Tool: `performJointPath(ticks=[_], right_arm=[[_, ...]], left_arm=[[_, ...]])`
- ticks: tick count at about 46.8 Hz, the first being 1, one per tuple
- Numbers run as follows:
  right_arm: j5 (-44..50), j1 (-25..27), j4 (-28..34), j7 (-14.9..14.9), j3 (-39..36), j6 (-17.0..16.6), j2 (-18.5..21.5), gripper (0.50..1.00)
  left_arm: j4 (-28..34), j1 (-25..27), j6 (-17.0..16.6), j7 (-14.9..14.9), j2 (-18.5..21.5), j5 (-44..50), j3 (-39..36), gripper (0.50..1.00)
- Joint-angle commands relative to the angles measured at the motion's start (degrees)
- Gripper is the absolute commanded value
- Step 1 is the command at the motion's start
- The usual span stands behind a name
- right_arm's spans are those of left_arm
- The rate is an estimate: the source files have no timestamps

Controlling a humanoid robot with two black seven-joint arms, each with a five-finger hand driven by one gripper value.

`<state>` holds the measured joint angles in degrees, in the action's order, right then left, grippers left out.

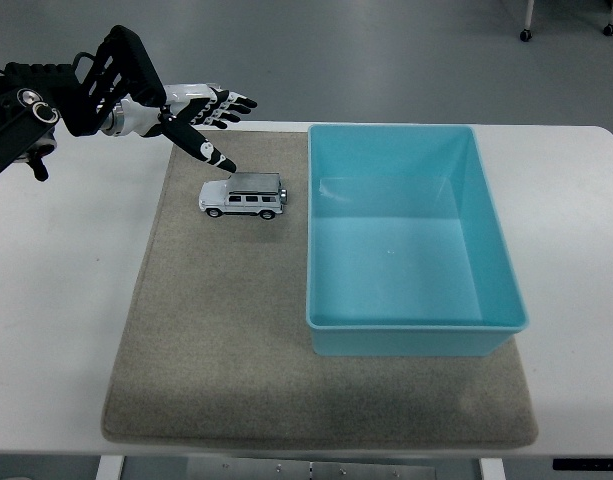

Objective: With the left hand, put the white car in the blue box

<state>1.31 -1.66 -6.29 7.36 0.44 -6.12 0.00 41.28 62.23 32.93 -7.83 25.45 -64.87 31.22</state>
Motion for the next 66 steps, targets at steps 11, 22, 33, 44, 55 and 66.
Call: performJointPath(ticks=[11,22,33,44,55,66], right_arm=[[0.01,-0.01,0.05,0.02,0.00,0.05,0.00,0.936],[0.01,0.08,0.05,0.02,0.00,0.05,0.00,0.936],[0.01,-0.01,-0.04,0.02,0.00,-0.03,0.00,0.936],[0.01,-0.01,-0.04,-0.06,0.00,-0.03,0.00,0.936],[-0.08,-0.01,-0.04,0.02,0.00,0.05,0.00,0.936],[-0.08,-0.01,-0.04,0.02,0.00,-0.03,0.00,0.936]], left_arm=[[4.77,0.17,-5.42,0.09,-0.93,-10.36,-0.80,0.999],[4.86,0.43,-7.97,0.09,-3.48,-12.39,-5.55,0.999],[4.77,-0.44,-8.58,0.18,-5.14,-17.65,-5.73,0.996],[4.86,-1.06,-10.34,0.18,-5.59,-20.21,-6.25,0.990],[6.35,-1.06,-11.22,0.09,-5.68,-23.46,-6.52,0.939],[6.71,-1.06,-11.31,0.09,-5.67,-23.72,-7.48,0.780]])
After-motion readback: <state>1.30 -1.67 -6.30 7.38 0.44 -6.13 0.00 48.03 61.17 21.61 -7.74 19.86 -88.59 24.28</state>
